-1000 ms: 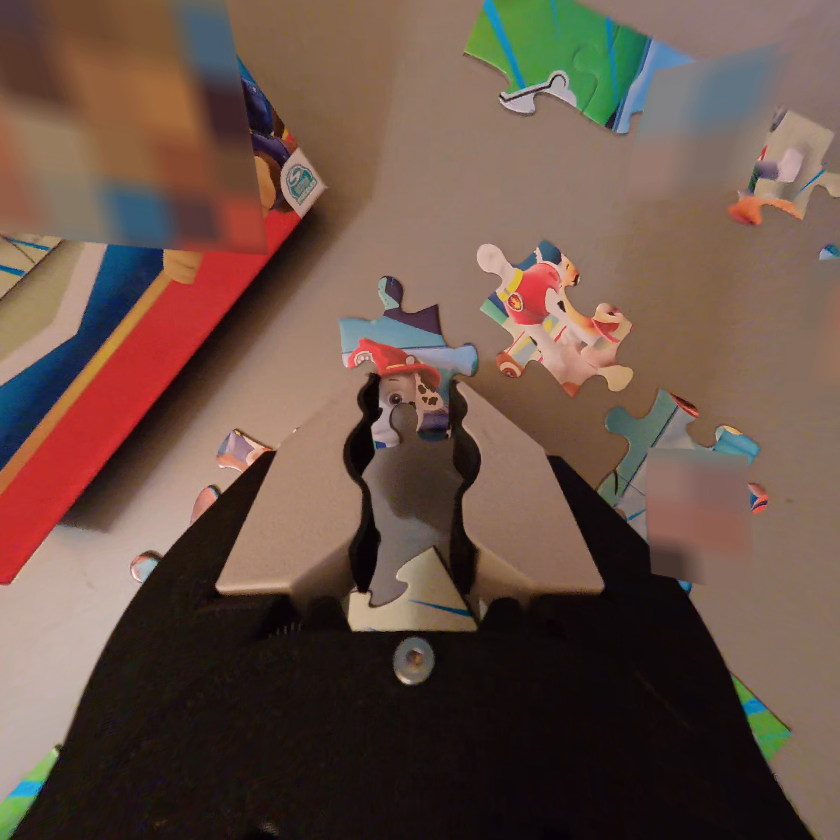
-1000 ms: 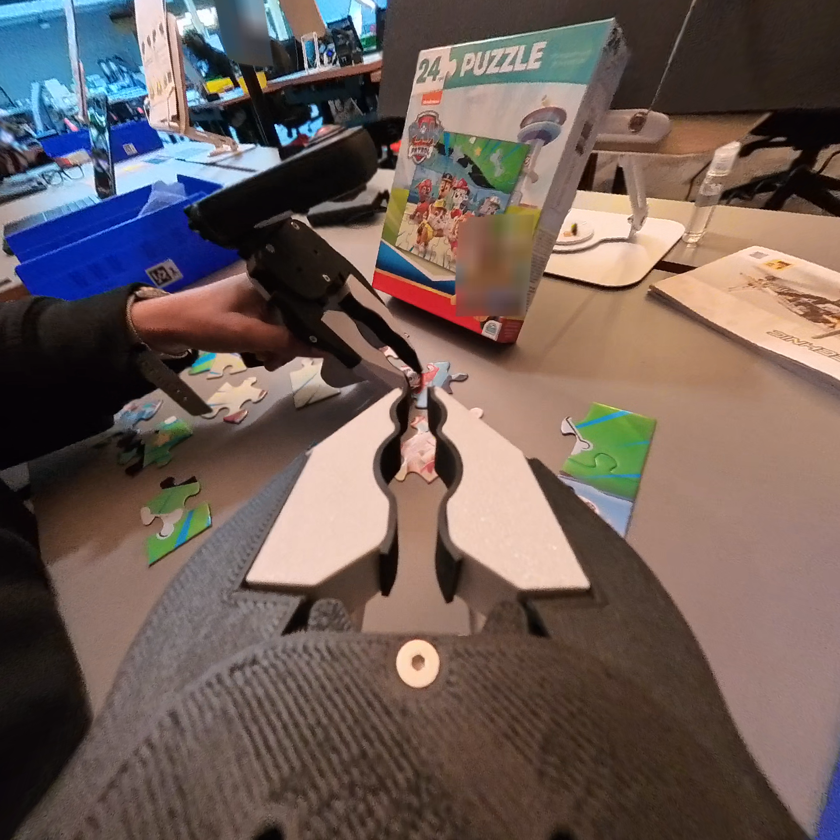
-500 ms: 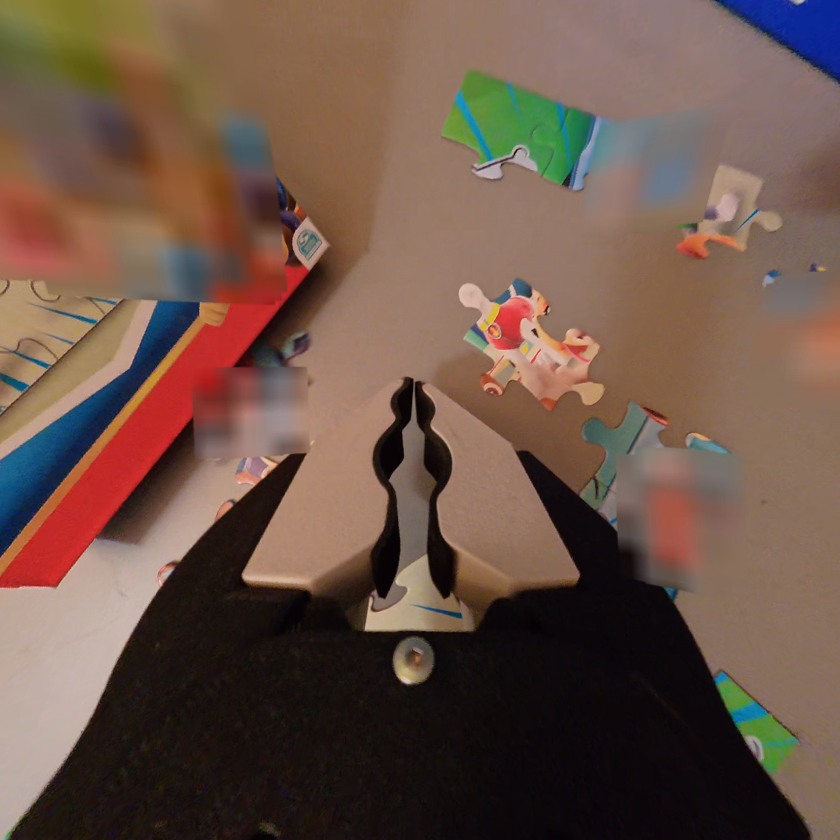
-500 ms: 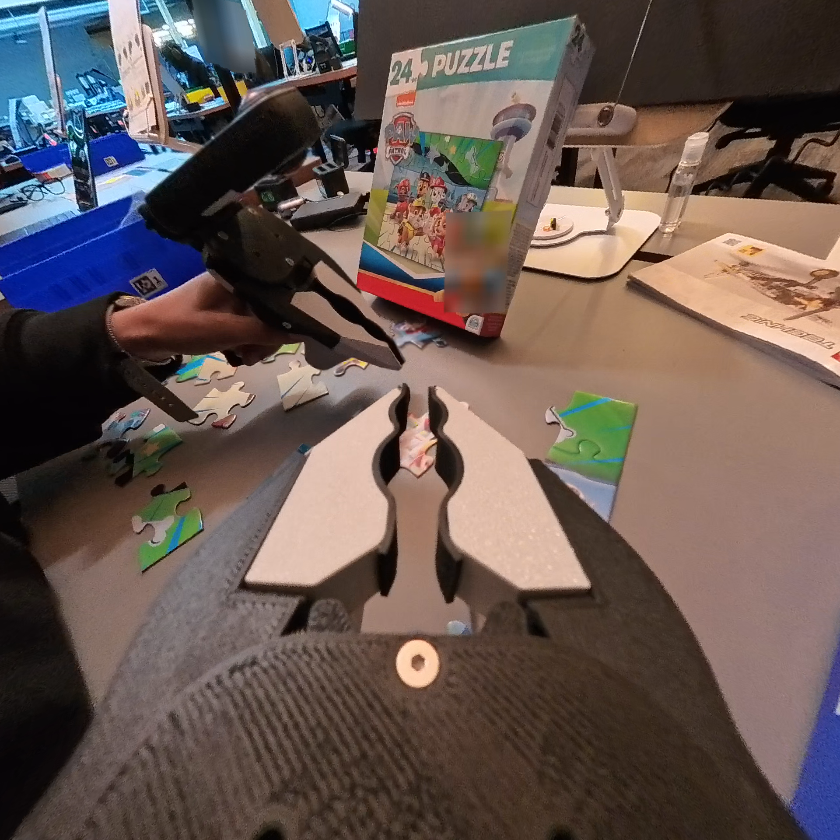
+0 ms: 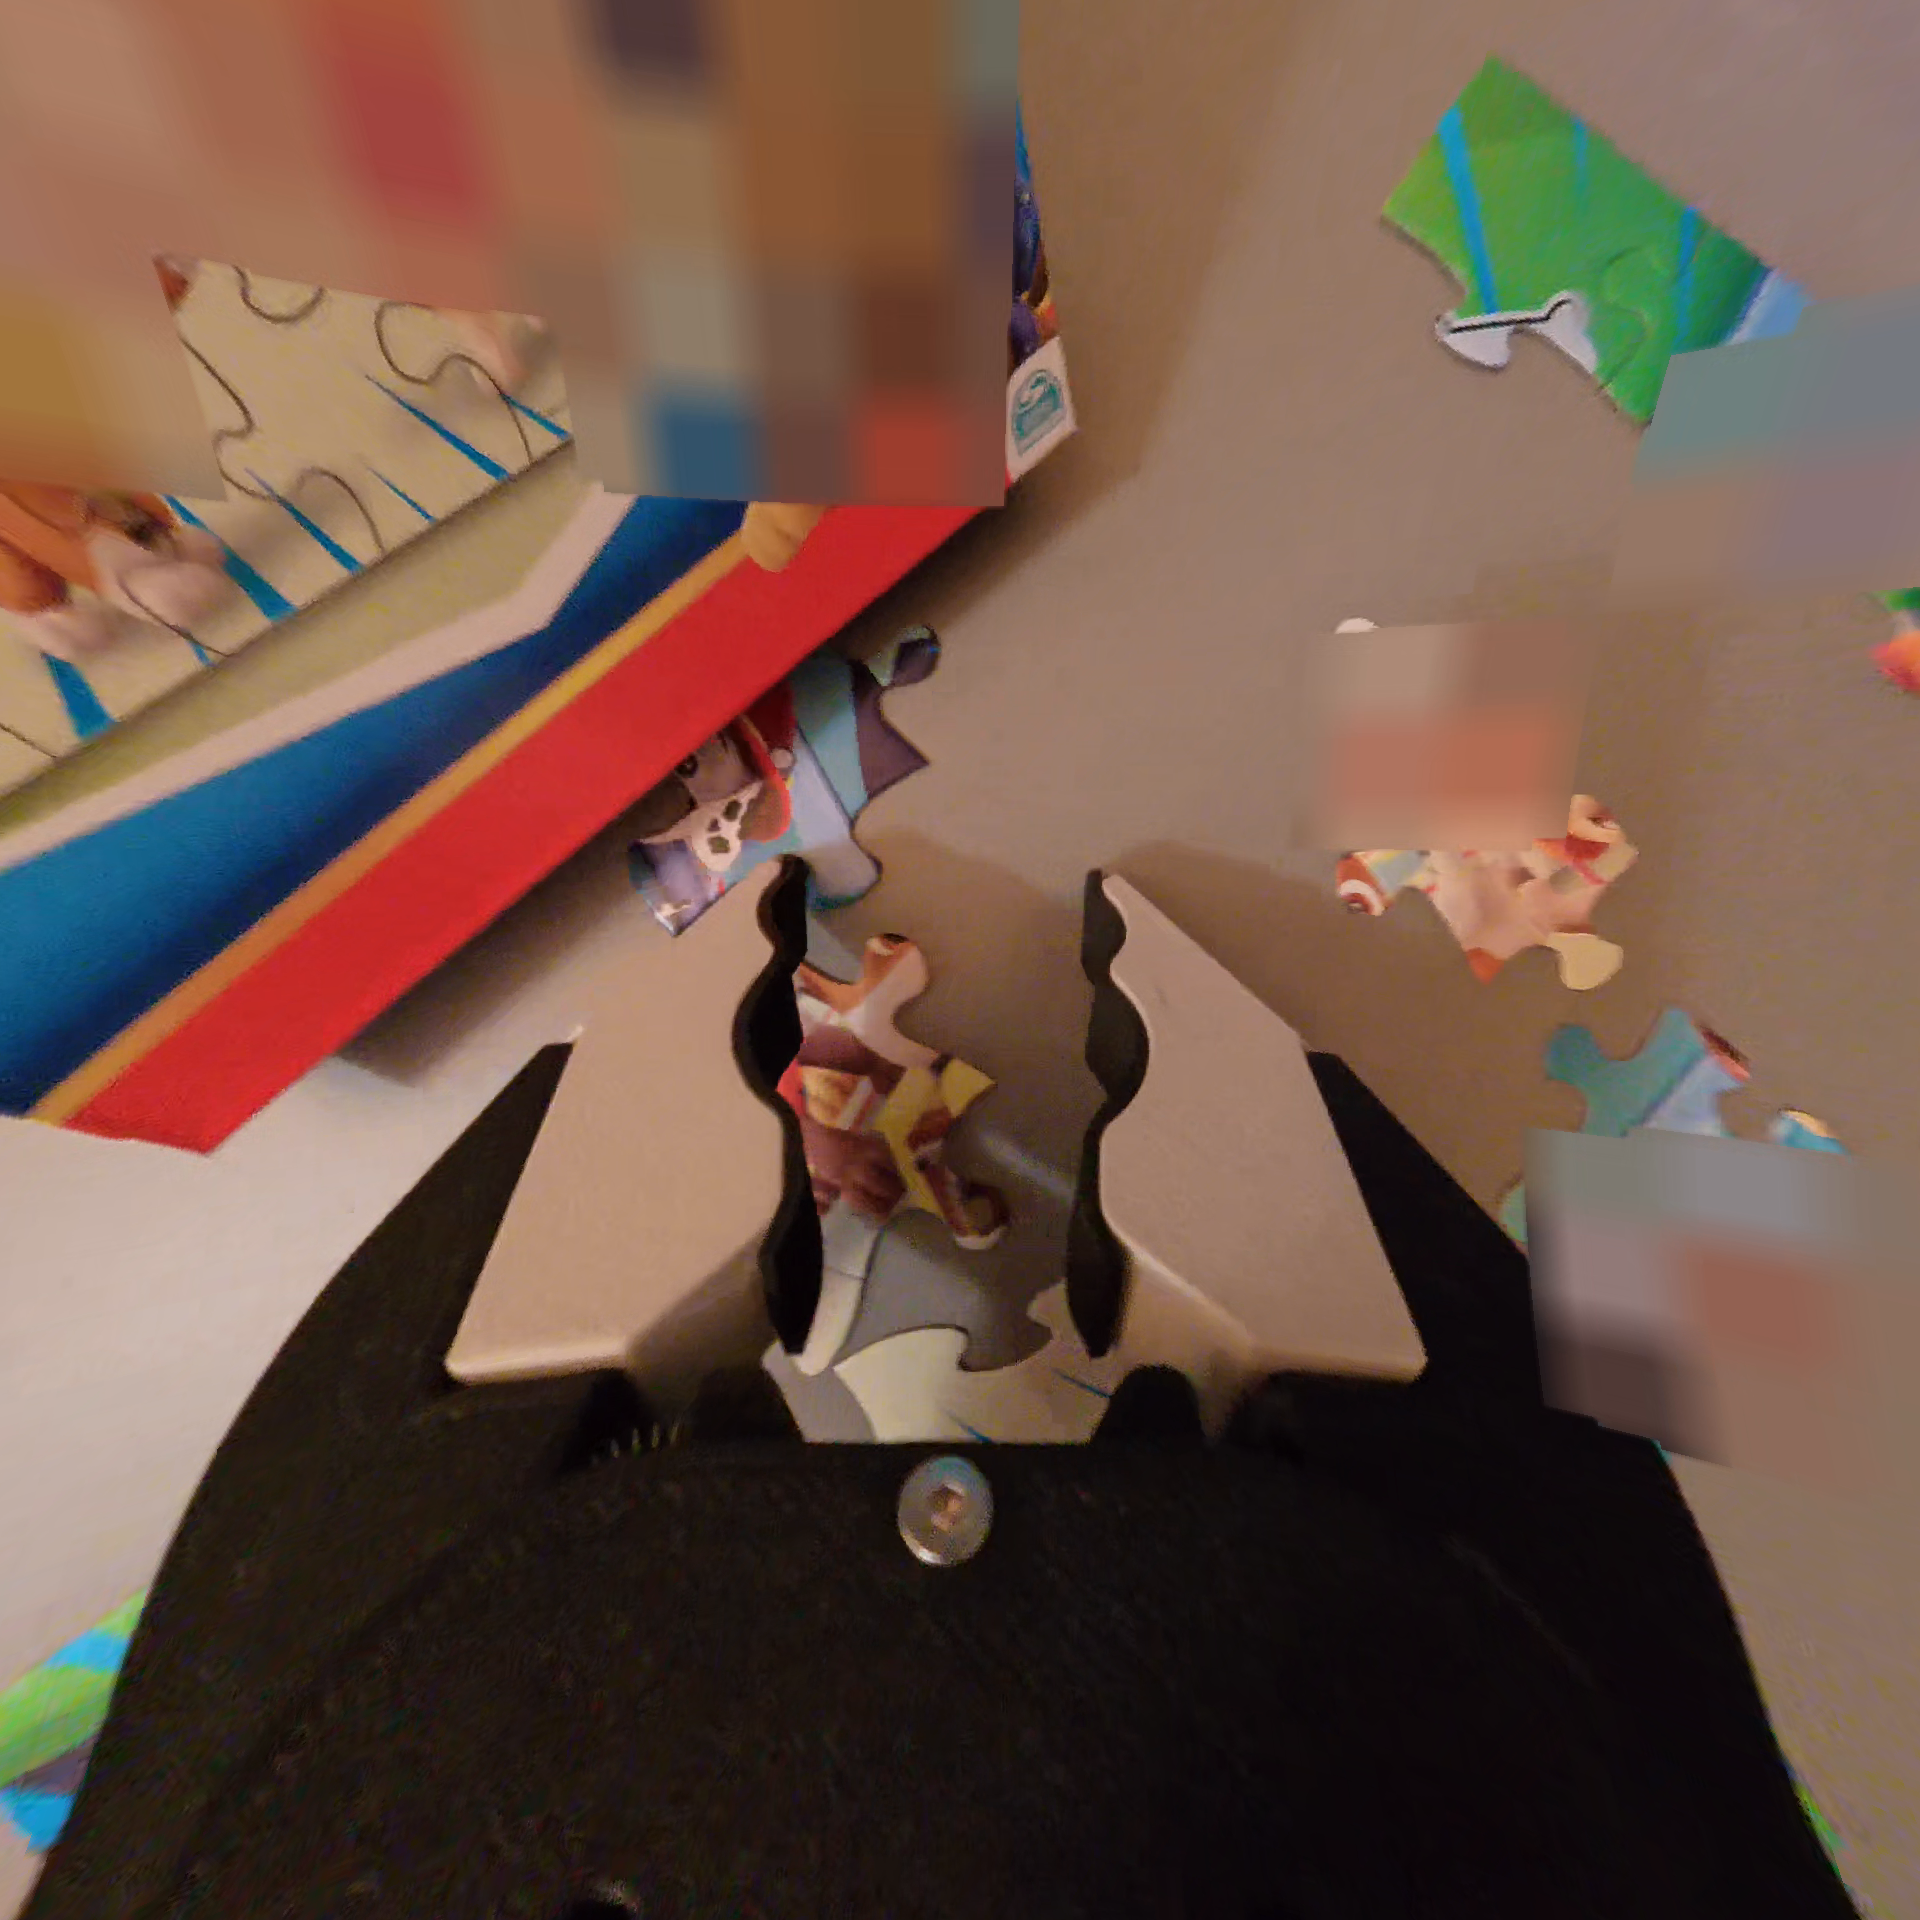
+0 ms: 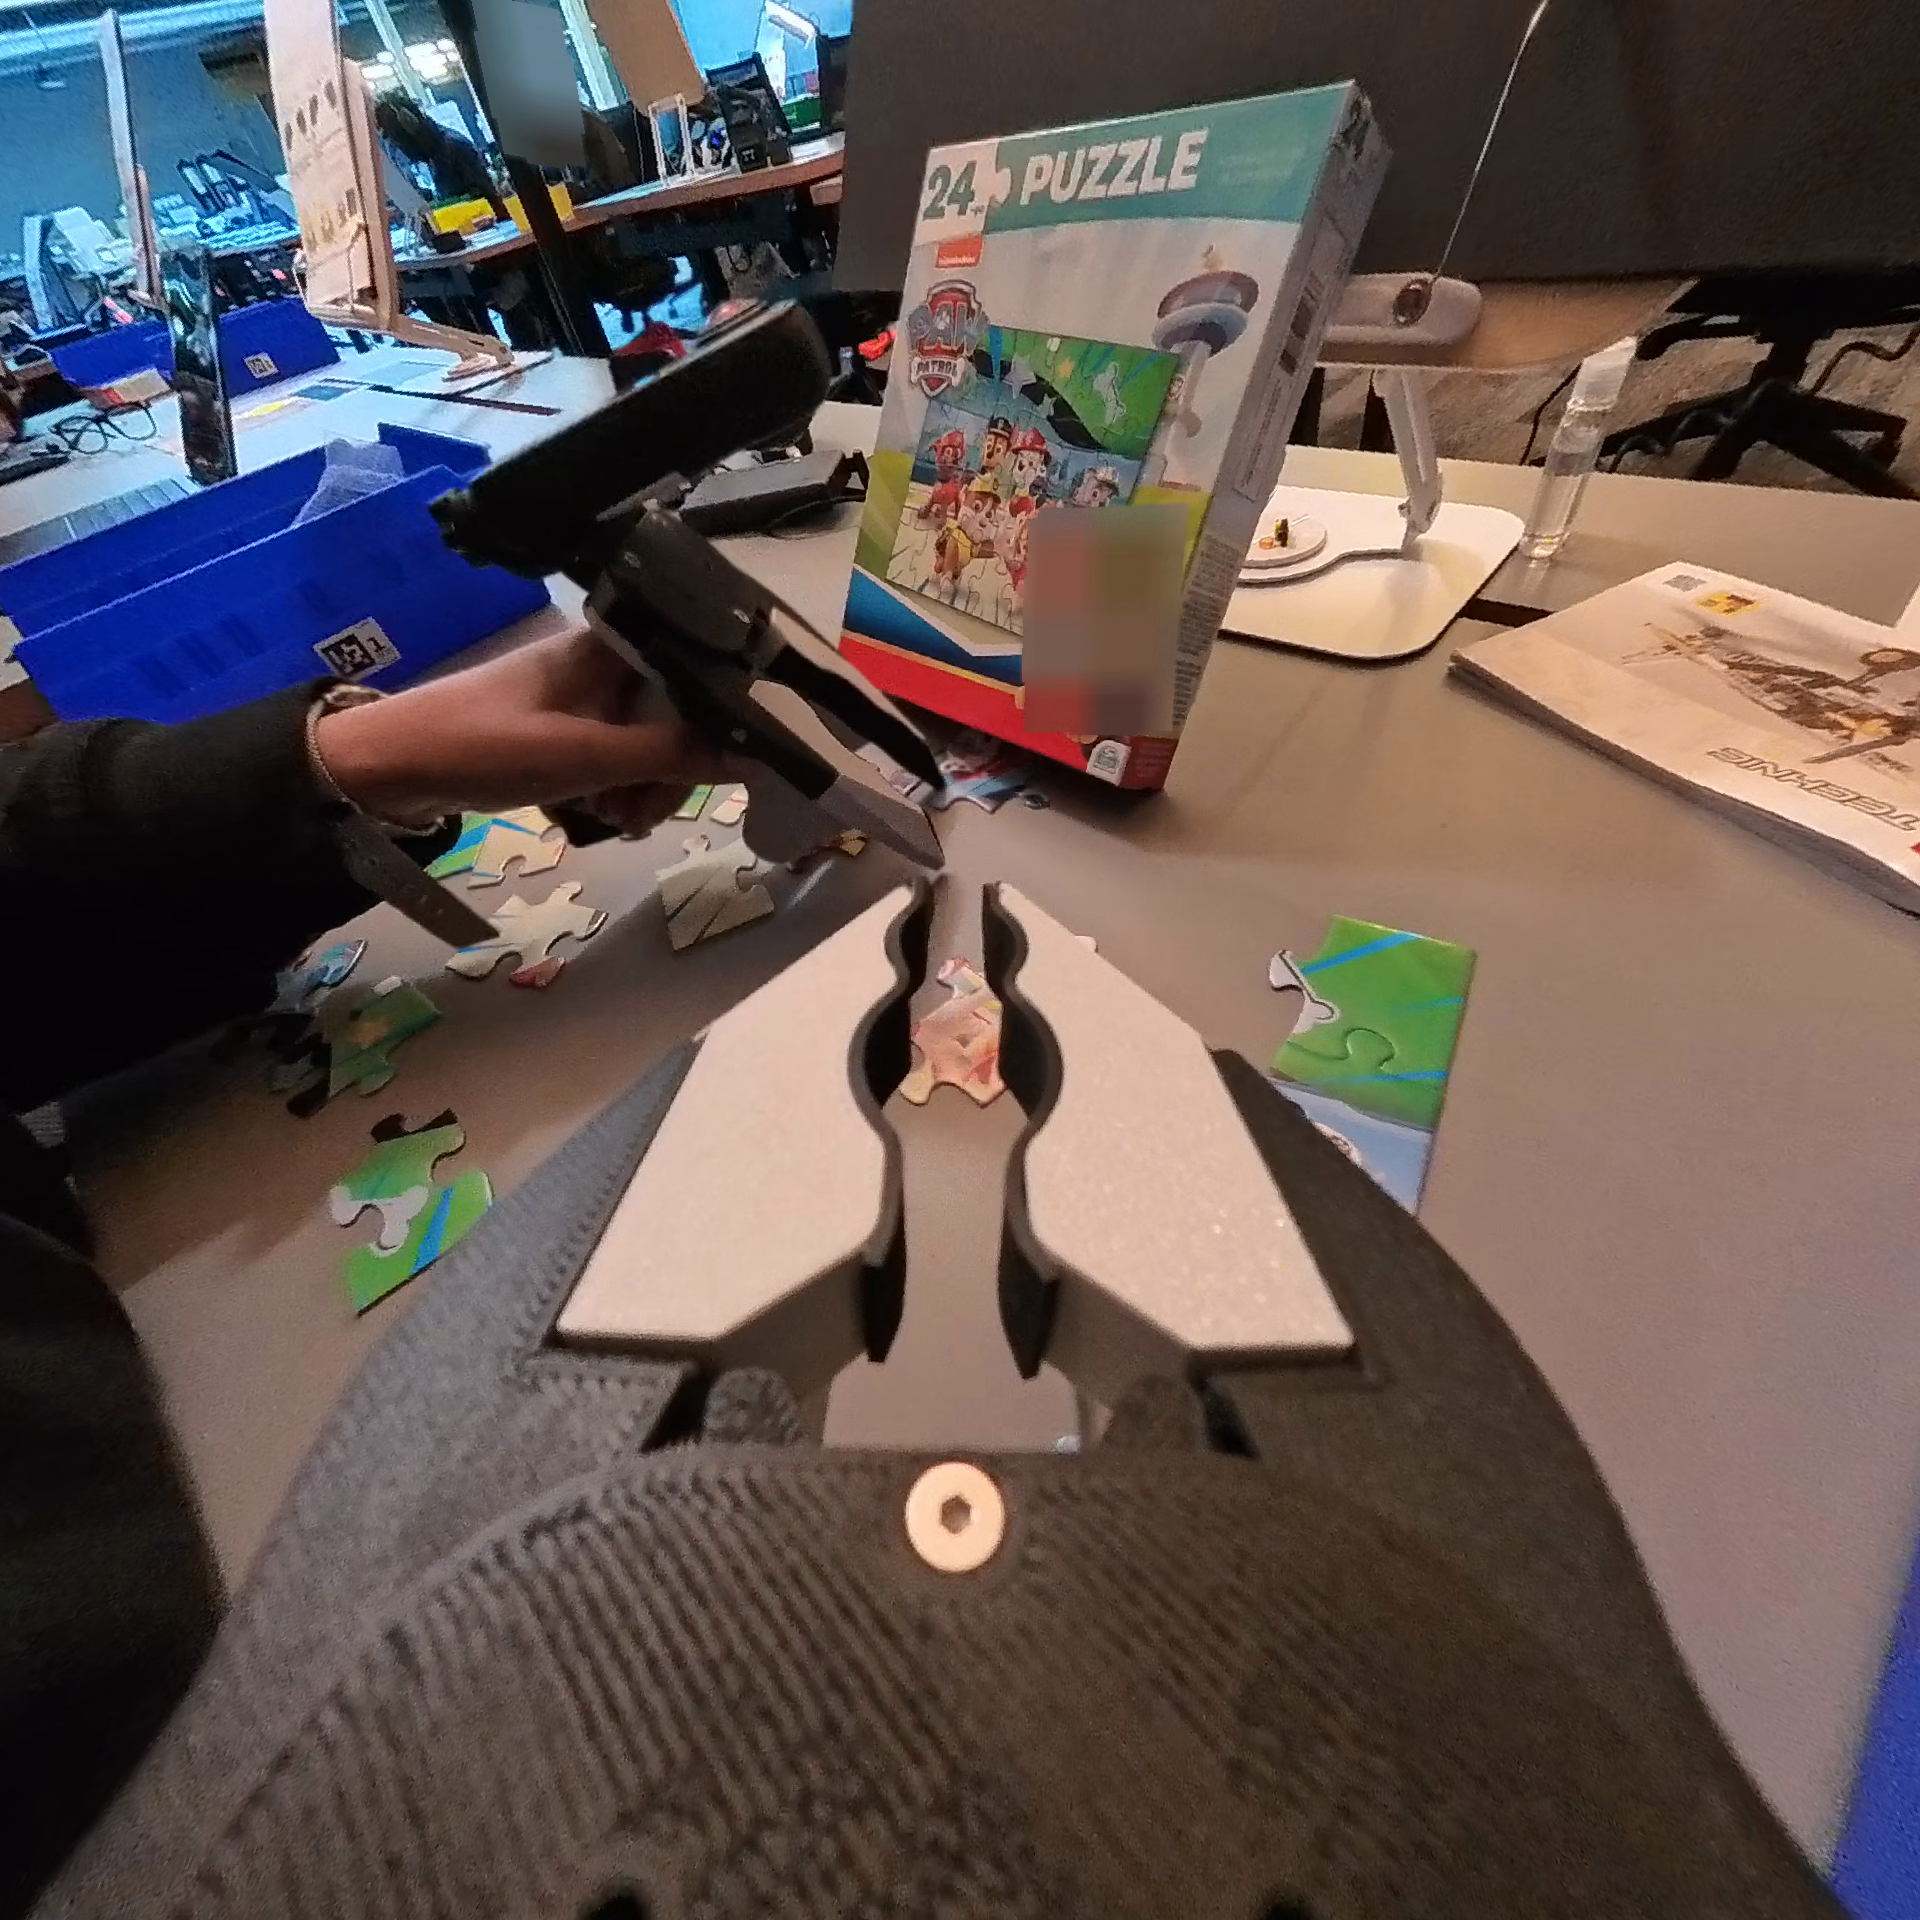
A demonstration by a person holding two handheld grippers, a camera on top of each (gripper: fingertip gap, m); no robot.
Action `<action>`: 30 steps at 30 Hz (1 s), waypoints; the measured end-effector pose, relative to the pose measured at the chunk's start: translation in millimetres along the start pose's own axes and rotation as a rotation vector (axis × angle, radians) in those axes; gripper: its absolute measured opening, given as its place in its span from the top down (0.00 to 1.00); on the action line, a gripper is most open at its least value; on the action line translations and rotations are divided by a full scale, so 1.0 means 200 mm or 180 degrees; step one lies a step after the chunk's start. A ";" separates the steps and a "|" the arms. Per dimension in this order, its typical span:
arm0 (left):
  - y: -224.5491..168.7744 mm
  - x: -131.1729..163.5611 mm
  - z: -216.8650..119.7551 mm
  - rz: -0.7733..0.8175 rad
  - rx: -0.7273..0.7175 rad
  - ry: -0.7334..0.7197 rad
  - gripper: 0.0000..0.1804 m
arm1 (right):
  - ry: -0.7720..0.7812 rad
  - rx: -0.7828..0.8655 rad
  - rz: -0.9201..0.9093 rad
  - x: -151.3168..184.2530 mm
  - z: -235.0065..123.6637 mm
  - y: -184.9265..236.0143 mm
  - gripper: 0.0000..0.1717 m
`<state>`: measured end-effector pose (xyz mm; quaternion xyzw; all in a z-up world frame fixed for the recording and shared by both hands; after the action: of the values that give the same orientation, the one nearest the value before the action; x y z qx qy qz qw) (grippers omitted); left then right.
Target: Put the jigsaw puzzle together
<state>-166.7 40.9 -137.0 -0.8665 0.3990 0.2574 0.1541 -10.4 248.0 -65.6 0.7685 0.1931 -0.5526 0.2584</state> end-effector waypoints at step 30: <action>-0.11 -0.06 0.04 0.1982 0.1006 0.0292 0.76 | -0.0097 0.0200 0.0082 0.02 -0.18 0.12 0.96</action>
<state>-158.0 65.4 -135.1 -0.6794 0.6855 0.1879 0.1822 31.9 251.8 -55.6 0.7702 0.1617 -0.5666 0.2441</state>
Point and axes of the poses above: each gripper's, where its closed fingertips meet, z out along the fingers, x out of its underside, y = z × x across the jaws, the point moved 9 cm from there along -z, back along the fingers, and after that the axes turned 2 degrees about -x, right-handed, at the moved point
